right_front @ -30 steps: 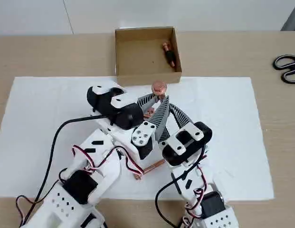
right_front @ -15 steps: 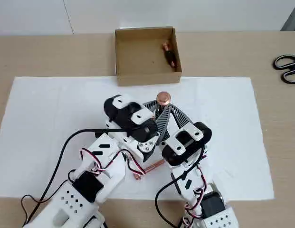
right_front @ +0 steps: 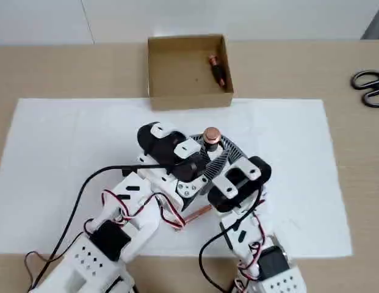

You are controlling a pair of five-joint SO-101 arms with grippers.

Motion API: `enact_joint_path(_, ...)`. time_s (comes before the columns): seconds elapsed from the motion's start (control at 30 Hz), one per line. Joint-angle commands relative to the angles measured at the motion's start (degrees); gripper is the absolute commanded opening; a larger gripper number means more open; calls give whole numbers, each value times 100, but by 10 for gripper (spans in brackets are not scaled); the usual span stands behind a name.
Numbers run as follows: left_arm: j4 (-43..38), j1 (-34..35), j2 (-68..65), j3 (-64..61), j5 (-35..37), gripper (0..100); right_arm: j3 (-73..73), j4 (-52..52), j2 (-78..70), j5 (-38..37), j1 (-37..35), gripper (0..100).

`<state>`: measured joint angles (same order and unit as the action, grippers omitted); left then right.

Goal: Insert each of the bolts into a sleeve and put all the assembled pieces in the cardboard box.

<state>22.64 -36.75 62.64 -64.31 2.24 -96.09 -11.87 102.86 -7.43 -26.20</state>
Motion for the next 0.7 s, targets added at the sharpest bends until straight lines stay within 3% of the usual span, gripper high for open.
enact_joint_path(0.0, 53, 18, 53, 426, 26, 174, -35, 110, 92, -35, -13, 5)
enact_joint_path(0.27, -290, 826, 18, 1121, 9, 174, -35, 110, 92, -35, -13, 5)
enact_joint_path(0.57, -308, 932, 62, 2062, 9, 171, -35, 101, 84, -35, 4, 5)
enact_joint_path(0.67, -308, 1204, 62, 2290, 9, 107, -35, 101, 84, -35, 13, 5)
